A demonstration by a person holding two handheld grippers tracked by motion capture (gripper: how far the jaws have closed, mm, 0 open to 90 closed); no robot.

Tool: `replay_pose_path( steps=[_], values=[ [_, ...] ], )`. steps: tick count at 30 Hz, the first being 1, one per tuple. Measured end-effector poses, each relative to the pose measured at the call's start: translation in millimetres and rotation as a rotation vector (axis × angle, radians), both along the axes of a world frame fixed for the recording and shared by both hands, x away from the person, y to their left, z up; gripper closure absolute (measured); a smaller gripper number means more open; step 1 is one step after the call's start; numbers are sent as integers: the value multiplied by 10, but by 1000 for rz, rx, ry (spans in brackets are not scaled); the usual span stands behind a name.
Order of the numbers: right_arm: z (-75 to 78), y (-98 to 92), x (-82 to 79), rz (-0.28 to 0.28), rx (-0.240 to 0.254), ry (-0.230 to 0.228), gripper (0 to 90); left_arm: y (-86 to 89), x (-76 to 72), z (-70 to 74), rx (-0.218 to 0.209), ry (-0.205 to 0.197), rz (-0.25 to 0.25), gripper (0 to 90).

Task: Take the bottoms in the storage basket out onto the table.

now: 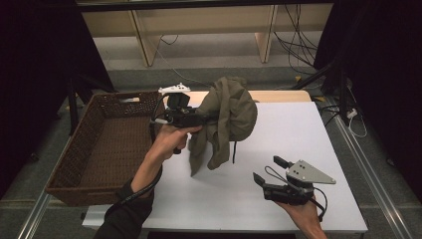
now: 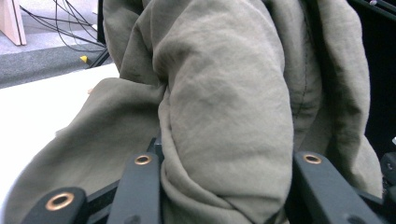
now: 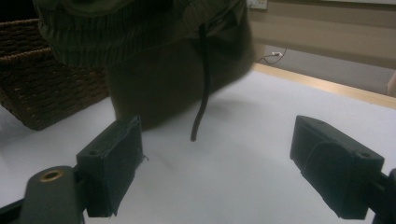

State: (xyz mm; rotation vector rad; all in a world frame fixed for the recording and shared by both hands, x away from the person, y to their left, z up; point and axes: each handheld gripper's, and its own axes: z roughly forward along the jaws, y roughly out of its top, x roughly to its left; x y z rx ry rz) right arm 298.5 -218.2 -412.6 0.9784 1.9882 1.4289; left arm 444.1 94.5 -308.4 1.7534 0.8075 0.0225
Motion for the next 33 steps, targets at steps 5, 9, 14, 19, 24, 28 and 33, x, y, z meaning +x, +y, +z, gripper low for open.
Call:
replay_pose_path(
  steps=[5, 9, 14, 19, 24, 28, 33],
  values=[
    [-1, 0, 0, 0, 1, 0, 179, -41, 11, -28, -4, 9, -7, 598],
    [0, -4, -1, 0, -1, 1, 179, -68, 27, -65, 2, 16, -7, 598],
    [2, -7, -2, 0, 1, 0, 179, -96, 75, -158, 8, 36, 17, 597],
    [4, -9, -4, -1, 2, 1, 179, -120, 113, -235, 15, 50, 28, 596],
    [6, -13, -3, -7, 9, -2, 179, -155, 149, -321, 22, 73, 40, 592],
    [8, -14, -6, -6, 7, -3, 179, -183, 179, -396, 34, 91, 48, 591],
    [8, -15, -6, -6, 7, -3, 179, -208, 216, -486, 41, 113, 59, 589]
  ],
)
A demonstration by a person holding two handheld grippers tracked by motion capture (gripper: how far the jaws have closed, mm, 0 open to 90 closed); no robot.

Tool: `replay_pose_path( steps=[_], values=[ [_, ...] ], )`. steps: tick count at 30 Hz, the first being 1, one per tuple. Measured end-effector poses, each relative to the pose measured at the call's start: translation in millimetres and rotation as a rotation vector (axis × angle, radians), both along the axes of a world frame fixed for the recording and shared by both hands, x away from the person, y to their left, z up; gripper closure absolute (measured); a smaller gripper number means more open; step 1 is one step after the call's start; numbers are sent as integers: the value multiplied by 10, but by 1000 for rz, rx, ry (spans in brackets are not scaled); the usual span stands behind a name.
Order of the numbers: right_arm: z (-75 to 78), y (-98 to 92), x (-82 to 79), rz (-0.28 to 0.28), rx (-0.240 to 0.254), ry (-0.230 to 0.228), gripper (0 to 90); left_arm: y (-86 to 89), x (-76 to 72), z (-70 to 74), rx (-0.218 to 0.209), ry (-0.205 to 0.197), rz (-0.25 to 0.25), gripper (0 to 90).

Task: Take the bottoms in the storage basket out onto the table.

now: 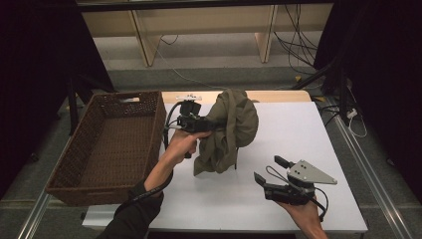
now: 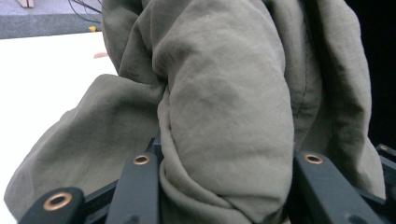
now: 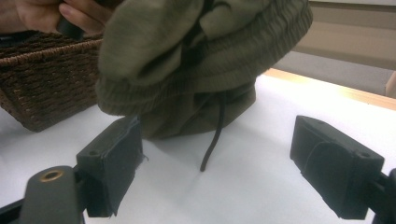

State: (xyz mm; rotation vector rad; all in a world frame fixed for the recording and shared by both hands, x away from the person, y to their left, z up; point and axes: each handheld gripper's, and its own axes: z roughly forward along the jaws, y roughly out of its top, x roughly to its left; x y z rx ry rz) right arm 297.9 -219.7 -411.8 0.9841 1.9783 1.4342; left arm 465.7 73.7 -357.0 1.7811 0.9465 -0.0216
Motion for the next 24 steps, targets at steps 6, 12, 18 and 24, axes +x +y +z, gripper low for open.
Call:
replay_pose_path(
  steps=[6, 12, 18, 24],
  values=[
    [-1, -1, 0, 2, -2, 0, 179, -24, 39, -99, 16, 21, 19, 588],
    [0, -1, -2, 3, -1, -2, 179, -46, 64, -174, 32, 37, 27, 587],
    [1, -3, -3, 2, -1, 0, 179, -70, 77, -229, 43, 49, 31, 586],
    [2, -3, -4, 3, 0, -2, 179, -112, 80, -284, 57, 62, 24, 581]
  ],
)
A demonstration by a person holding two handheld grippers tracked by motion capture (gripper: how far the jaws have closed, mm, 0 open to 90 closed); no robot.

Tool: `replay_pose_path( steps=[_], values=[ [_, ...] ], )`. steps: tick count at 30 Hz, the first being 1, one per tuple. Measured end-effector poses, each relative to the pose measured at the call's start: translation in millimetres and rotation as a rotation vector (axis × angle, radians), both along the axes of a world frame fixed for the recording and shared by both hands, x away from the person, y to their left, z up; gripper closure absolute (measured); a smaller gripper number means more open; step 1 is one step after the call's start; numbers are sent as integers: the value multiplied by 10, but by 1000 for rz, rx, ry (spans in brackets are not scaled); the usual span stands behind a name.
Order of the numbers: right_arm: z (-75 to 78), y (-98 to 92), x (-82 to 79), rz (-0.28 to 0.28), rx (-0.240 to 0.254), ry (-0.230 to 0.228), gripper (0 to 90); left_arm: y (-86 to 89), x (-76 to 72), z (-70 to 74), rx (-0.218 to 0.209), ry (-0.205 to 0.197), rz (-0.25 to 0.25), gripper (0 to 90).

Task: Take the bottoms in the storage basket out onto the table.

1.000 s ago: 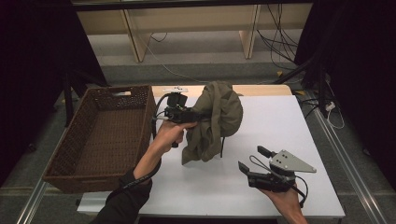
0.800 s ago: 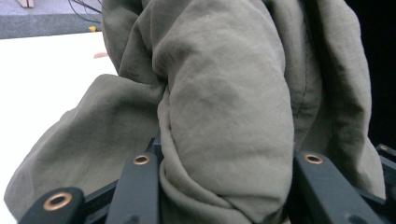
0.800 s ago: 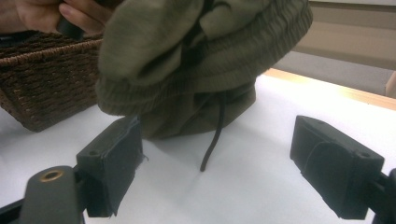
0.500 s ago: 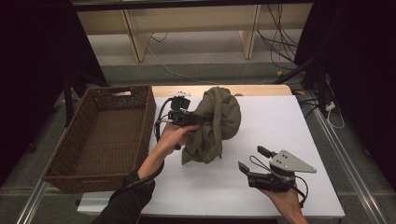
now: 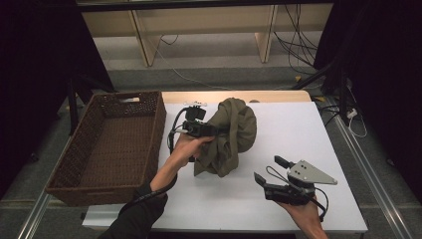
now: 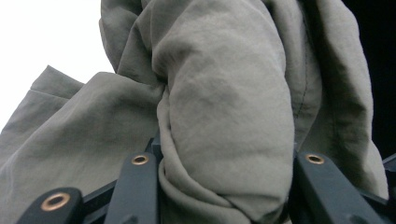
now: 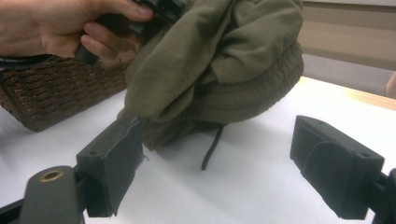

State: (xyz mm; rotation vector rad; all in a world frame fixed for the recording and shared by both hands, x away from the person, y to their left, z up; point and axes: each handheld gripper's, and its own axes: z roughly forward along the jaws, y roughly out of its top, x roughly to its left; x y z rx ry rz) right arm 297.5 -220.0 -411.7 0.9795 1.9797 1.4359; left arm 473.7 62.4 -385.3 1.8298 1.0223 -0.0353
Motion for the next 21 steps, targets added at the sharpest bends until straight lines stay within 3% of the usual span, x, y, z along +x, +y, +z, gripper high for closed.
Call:
replay_pose_path(
  steps=[21],
  values=[
    [2, -5, -4, 1, 0, -2, 181, -170, 9, -244, 68, 59, -39, 561]
  ],
)
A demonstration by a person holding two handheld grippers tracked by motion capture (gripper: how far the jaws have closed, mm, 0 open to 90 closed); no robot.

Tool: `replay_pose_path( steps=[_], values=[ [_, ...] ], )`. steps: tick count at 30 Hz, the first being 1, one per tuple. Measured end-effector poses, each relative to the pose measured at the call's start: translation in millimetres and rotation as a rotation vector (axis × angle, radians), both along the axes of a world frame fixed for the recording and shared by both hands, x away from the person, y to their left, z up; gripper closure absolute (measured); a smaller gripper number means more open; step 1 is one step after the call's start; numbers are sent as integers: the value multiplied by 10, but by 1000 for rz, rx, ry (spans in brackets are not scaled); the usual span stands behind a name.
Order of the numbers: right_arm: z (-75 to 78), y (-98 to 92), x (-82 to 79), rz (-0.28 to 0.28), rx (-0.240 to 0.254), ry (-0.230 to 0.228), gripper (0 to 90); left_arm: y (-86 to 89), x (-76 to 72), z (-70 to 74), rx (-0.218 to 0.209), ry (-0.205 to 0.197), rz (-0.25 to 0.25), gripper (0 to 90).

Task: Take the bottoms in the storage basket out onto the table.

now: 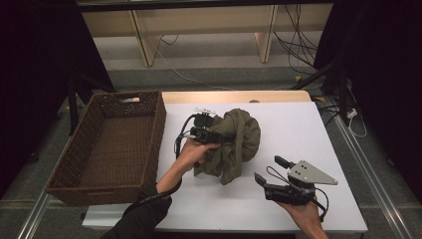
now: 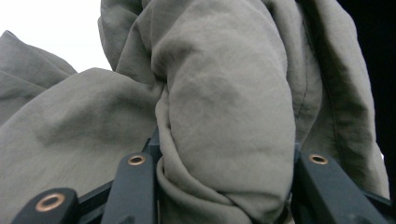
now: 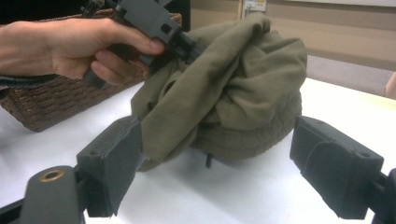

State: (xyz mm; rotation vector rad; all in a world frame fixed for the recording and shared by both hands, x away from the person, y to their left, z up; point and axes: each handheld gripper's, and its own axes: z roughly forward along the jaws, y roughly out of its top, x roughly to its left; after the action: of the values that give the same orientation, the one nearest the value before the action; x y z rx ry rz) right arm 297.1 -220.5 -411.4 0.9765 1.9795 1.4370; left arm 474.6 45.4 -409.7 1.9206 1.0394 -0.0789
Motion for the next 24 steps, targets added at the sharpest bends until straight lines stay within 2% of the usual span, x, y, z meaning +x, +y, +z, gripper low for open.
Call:
replay_pose_path(
  steps=[19, 24],
  values=[
    [-3, -1, 1, 1, -2, 2, 181, -111, -10, -159, 44, 26, -25, 528],
    [-4, 1, 1, 3, -1, 1, 181, -146, -21, -177, 54, 25, -45, 503]
  ],
)
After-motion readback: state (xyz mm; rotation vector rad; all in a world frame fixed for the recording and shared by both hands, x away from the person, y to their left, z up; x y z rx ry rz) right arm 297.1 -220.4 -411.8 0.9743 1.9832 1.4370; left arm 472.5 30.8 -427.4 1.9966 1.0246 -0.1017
